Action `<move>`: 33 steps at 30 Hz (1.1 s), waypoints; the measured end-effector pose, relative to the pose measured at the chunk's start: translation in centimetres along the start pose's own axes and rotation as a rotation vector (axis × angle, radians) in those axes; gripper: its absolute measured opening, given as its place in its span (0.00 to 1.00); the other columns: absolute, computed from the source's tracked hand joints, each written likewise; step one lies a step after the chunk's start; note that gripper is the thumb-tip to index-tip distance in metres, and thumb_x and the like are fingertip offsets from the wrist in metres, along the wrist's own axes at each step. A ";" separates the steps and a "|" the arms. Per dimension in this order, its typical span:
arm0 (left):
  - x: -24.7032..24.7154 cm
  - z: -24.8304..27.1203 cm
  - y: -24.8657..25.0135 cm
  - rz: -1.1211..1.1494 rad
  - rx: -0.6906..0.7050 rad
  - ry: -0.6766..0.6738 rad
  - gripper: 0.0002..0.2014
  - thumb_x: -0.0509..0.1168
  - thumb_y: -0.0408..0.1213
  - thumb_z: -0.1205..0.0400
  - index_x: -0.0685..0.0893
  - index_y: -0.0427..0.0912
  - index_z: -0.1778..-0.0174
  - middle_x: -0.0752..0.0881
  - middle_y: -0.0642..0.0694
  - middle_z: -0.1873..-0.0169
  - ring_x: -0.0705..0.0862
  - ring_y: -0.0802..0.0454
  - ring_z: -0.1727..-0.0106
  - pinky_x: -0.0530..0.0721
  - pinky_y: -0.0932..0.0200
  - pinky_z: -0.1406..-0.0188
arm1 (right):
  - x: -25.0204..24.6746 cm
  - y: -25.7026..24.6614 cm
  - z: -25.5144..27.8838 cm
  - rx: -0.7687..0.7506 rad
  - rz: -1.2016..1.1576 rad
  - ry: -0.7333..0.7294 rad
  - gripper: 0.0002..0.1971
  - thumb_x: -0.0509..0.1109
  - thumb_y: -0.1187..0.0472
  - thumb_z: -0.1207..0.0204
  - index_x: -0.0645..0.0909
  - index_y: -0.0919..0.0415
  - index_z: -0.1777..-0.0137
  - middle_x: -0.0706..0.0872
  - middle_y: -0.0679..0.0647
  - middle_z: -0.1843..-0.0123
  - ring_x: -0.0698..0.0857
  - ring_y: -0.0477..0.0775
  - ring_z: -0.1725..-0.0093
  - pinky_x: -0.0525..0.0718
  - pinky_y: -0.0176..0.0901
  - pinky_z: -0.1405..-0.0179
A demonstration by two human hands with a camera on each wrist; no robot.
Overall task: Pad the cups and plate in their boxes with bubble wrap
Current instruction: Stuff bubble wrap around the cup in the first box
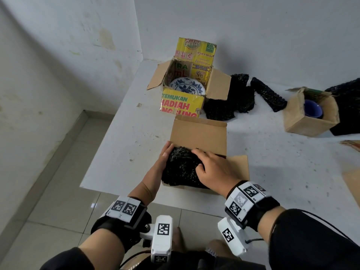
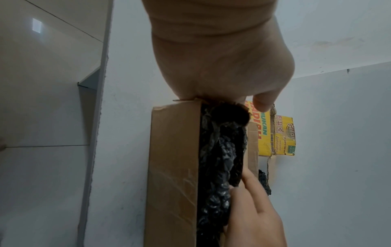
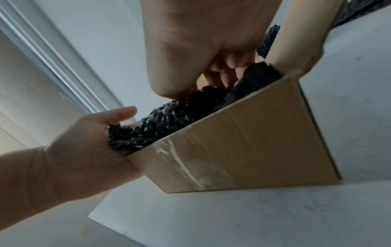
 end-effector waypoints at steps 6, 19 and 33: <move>0.2 -0.1 0.0 -0.005 0.003 -0.006 0.32 0.46 0.56 0.23 0.61 0.52 0.21 0.55 0.65 0.20 0.64 0.84 0.35 0.70 0.85 0.45 | -0.6 -0.4 -1.3 0.013 0.070 -0.039 0.24 0.56 0.61 0.23 0.69 0.51 0.26 0.87 0.55 0.46 0.84 0.58 0.52 0.80 0.45 0.58; 0.4 0.1 0.3 0.005 0.003 0.015 0.33 0.47 0.56 0.24 0.61 0.51 0.20 0.55 0.65 0.21 0.63 0.75 0.29 0.68 0.84 0.42 | 1.0 0.0 -1.0 0.171 -0.017 -0.155 0.27 0.54 0.66 0.22 0.66 0.50 0.22 0.75 0.59 0.31 0.77 0.62 0.36 0.77 0.50 0.40; -0.2 0.0 -0.4 -0.010 0.009 0.028 0.31 0.51 0.53 0.20 0.61 0.52 0.19 0.56 0.68 0.22 0.59 0.69 0.24 0.69 0.81 0.42 | 0.5 2.1 0.7 0.188 -0.399 -0.121 0.34 0.55 0.68 0.22 0.52 0.39 0.21 0.83 0.60 0.48 0.79 0.53 0.69 0.80 0.44 0.69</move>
Point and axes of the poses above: each hand's wrist, its own z-axis away from the middle knuckle, its own x-axis out of the palm, y = z × x, the point moved 9 cm from there along -z, towards the middle knuckle
